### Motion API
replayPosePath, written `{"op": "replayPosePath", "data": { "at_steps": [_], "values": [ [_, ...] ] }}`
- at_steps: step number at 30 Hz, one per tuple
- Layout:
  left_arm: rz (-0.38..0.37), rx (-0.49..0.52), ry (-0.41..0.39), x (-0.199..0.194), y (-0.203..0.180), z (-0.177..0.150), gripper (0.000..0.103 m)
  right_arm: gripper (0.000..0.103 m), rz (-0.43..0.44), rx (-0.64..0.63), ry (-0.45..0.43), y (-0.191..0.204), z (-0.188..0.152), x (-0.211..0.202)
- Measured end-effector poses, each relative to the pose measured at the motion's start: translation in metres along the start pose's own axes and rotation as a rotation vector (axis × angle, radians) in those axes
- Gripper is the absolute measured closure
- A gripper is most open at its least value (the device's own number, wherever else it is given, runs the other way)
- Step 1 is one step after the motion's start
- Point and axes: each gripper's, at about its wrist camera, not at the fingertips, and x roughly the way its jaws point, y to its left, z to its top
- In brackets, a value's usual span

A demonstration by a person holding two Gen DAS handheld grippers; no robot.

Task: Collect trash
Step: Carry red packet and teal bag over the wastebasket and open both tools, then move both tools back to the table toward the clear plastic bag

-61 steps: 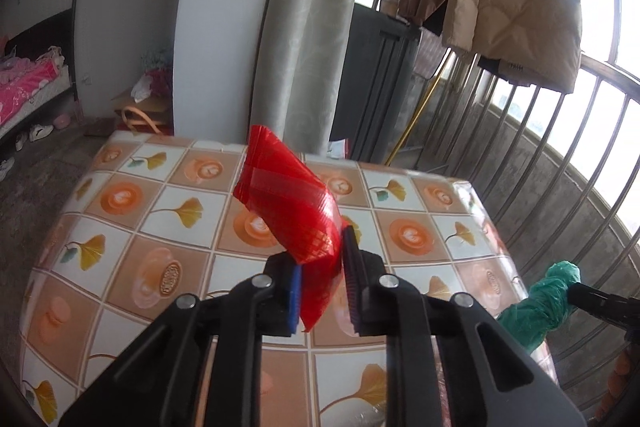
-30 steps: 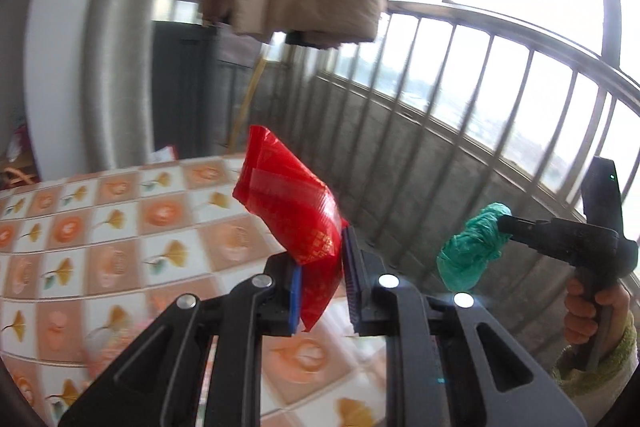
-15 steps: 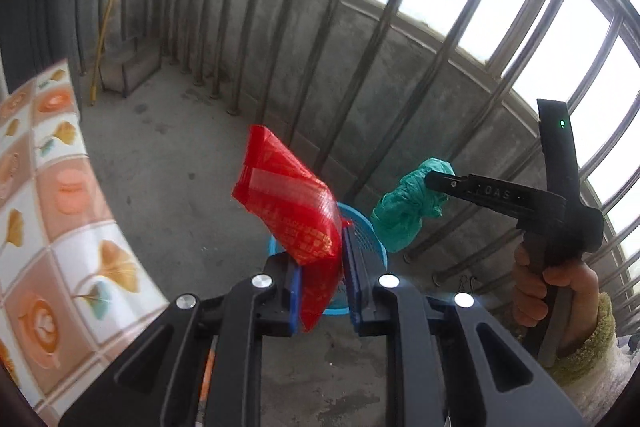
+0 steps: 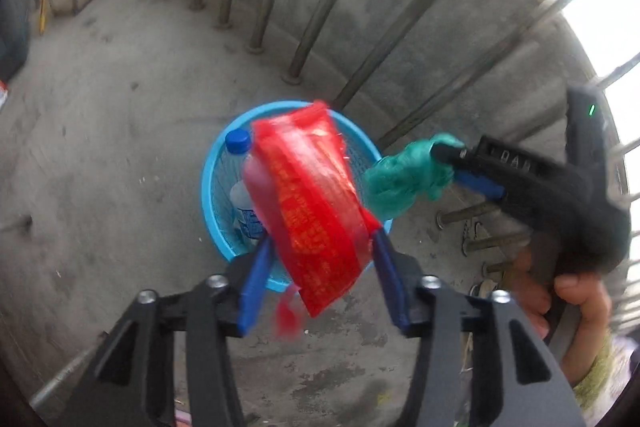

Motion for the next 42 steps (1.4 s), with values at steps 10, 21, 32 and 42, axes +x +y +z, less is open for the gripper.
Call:
{"op": "replayPosePath", "data": {
  "at_steps": [10, 21, 32, 42],
  "values": [
    [-0.056, -0.128, -0.124, -0.034, 0.036, 0.0, 0.048, 0.049, 0.055, 0.055, 0.053, -0.007, -0.006, 0.009],
    [-0.089, -0.044, -0.257, -0.119, 0.021, -0.005, 0.042, 0.041, 0.156, -0.056, -0.072, 0.03, 0.0, -0.031],
    [0.133, -0.136, -0.525, -0.288, 0.089, -0.105, 0.026, 0.036, 0.453, -0.348, -0.042, 0.145, -0.031, -0.085],
    [0.412, -0.565, -0.733, -0.389, 0.204, -0.259, 0.026, 0.036, 0.698, -0.691, 0.251, 0.286, -0.128, -0.097]
  ]
}}
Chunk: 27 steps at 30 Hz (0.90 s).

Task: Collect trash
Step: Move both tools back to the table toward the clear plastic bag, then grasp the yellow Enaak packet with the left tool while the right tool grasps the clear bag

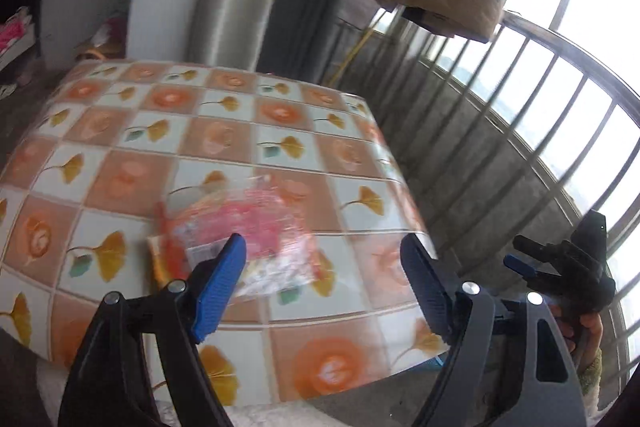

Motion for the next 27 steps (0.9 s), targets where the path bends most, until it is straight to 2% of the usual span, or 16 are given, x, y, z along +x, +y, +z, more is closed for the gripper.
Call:
{"op": "replayPosePath", "data": {
  "at_steps": [3, 6, 11, 13, 16, 22, 25, 27],
  "values": [
    [0.026, -0.06, -0.002, -0.006, 0.032, -0.008, 0.026, 0.036, 0.085, -0.041, 0.128, 0.039, -0.002, 0.044],
    [0.039, -0.052, -0.012, -0.006, 0.041, -0.013, 0.026, 0.036, 0.147, -0.059, 0.259, 0.072, -0.007, 0.091],
    [0.003, -0.026, -0.011, 0.011, 0.049, -0.01, 0.041, 0.036, 0.117, -0.093, 0.385, 0.112, -0.017, 0.151],
    [-0.01, -0.034, 0.009, 0.021, 0.056, -0.009, 0.051, 0.036, 0.106, -0.109, 0.425, 0.124, -0.021, 0.167],
    [-0.022, -0.052, 0.06, 0.037, 0.066, -0.01, 0.061, 0.037, 0.063, -0.121, 0.457, 0.132, -0.025, 0.183],
    [-0.05, -0.086, 0.116, 0.051, 0.081, -0.018, 0.065, 0.04, 0.059, -0.138, 0.457, 0.14, -0.028, 0.198],
    [-0.066, -0.107, 0.138, 0.055, 0.086, -0.021, 0.065, 0.051, 0.053, -0.133, 0.458, 0.142, -0.024, 0.205],
    [-0.078, -0.122, 0.137, 0.055, 0.09, -0.024, 0.066, 0.066, 0.032, -0.121, 0.45, 0.141, -0.024, 0.205]
  ]
}}
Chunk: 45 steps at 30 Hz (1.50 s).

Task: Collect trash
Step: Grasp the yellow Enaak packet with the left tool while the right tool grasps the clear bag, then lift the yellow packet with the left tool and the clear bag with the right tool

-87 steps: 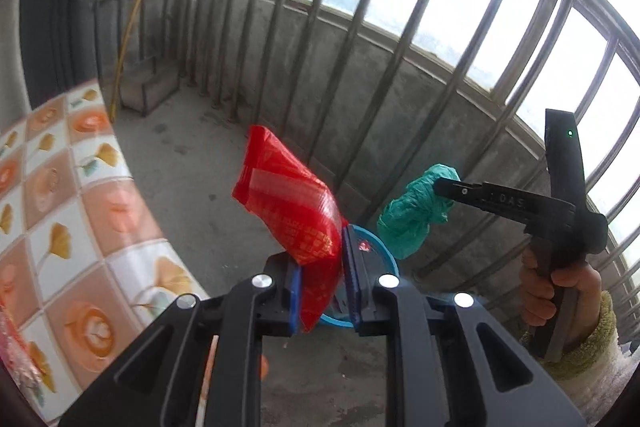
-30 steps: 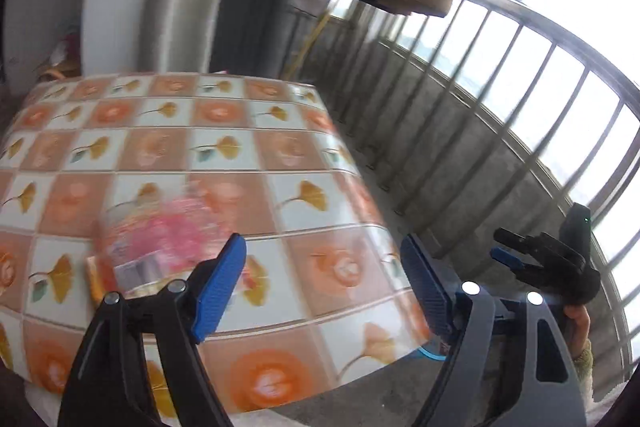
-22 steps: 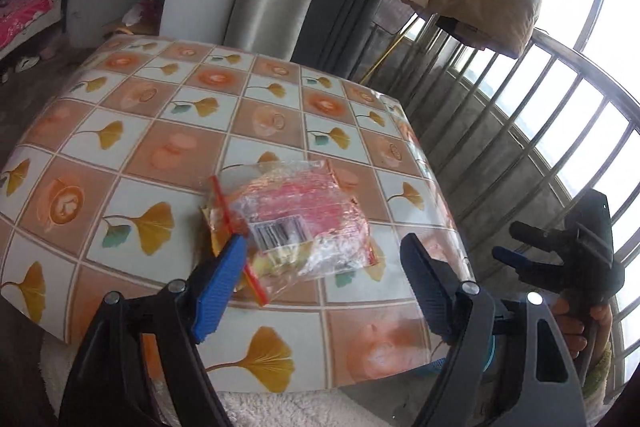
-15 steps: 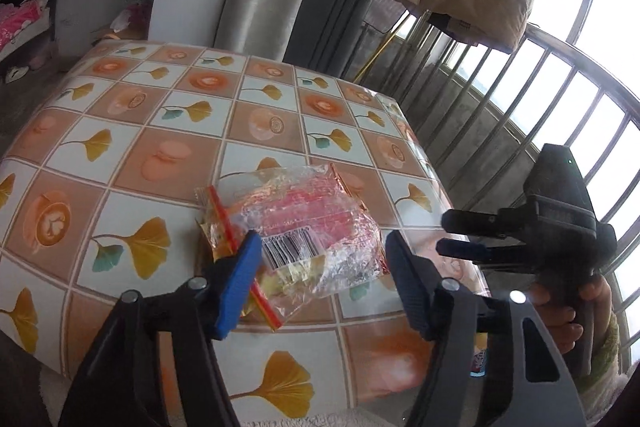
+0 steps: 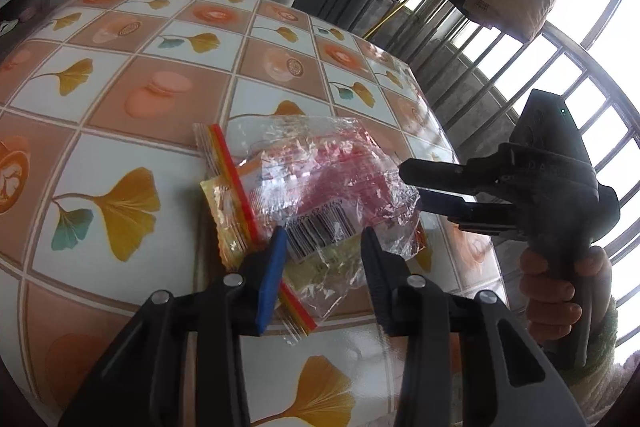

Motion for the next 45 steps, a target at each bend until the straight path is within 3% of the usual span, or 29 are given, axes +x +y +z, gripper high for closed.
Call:
{"op": "replayPosePath", "data": {
  "at_steps": [5, 8, 17, 24, 30, 35, 40, 45],
  "values": [
    [-0.001, 0.004, -0.014, -0.002, 0.003, 0.0, 0.066, 0.097, -0.021, -0.027, -0.059, 0.006, -0.005, -0.007],
    [-0.008, 0.006, -0.032, -0.005, 0.002, -0.001, 0.066, 0.103, -0.011, -0.059, -0.103, 0.012, -0.006, -0.016],
    [0.02, 0.017, -0.107, -0.031, 0.002, -0.001, 0.066, 0.103, -0.006, -0.068, -0.2, 0.006, -0.009, -0.042],
    [0.135, 0.0, -0.065, -0.027, 0.009, -0.001, 0.066, 0.103, -0.128, -0.084, -0.236, -0.01, -0.016, -0.052],
    [0.075, -0.086, -0.007, -0.012, 0.017, 0.004, 0.066, 0.103, -0.233, -0.156, -0.237, -0.006, -0.022, -0.041],
    [0.046, -0.134, -0.011, -0.009, 0.018, 0.004, 0.066, 0.103, -0.251, -0.171, -0.232, -0.008, -0.021, -0.034],
    [0.124, -0.1, -0.018, -0.008, 0.016, 0.002, 0.092, 0.103, -0.244, -0.151, -0.224, -0.015, -0.022, -0.032],
    [0.155, -0.086, -0.032, -0.011, 0.018, 0.001, 0.102, 0.103, -0.22, -0.121, -0.242, -0.021, -0.022, -0.042]
  ]
}}
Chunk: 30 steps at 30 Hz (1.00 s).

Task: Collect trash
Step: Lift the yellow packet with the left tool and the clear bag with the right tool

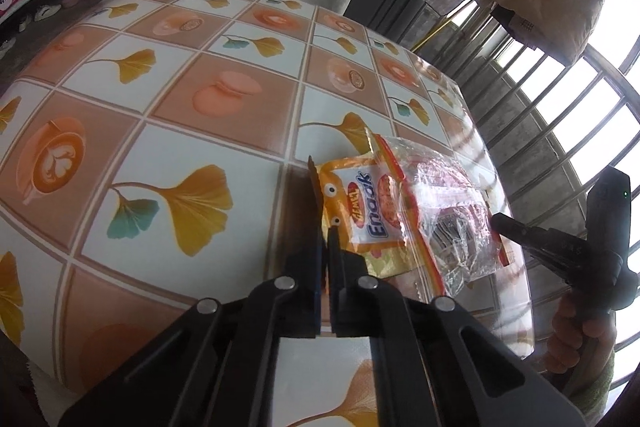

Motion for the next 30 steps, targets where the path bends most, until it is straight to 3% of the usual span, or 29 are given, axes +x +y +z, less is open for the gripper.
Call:
{"op": "replayPosePath", "data": {
  "at_steps": [7, 12, 15, 23, 27, 30],
  "values": [
    [0.015, 0.072, -0.119, -0.04, -0.011, 0.006, 0.103, 0.103, 0.012, -0.011, -0.089, 0.003, 0.006, -0.033],
    [-0.097, 0.089, -0.161, -0.071, -0.024, 0.014, 0.102, 0.103, 0.05, -0.052, -0.111, 0.017, 0.004, -0.042],
    [-0.149, 0.085, -0.152, -0.07, -0.03, 0.016, 0.099, 0.103, 0.062, -0.073, -0.103, 0.026, 0.0, -0.037],
    [-0.156, 0.032, -0.106, -0.047, -0.03, 0.018, 0.095, 0.103, 0.08, -0.057, -0.071, 0.025, -0.002, -0.027],
    [-0.158, -0.002, -0.084, -0.039, -0.025, 0.018, 0.08, 0.103, 0.081, -0.058, -0.068, 0.025, -0.003, -0.025],
    [-0.166, -0.026, -0.064, -0.033, -0.022, 0.017, 0.077, 0.103, 0.082, -0.056, -0.06, 0.024, -0.004, -0.022]
  ]
}}
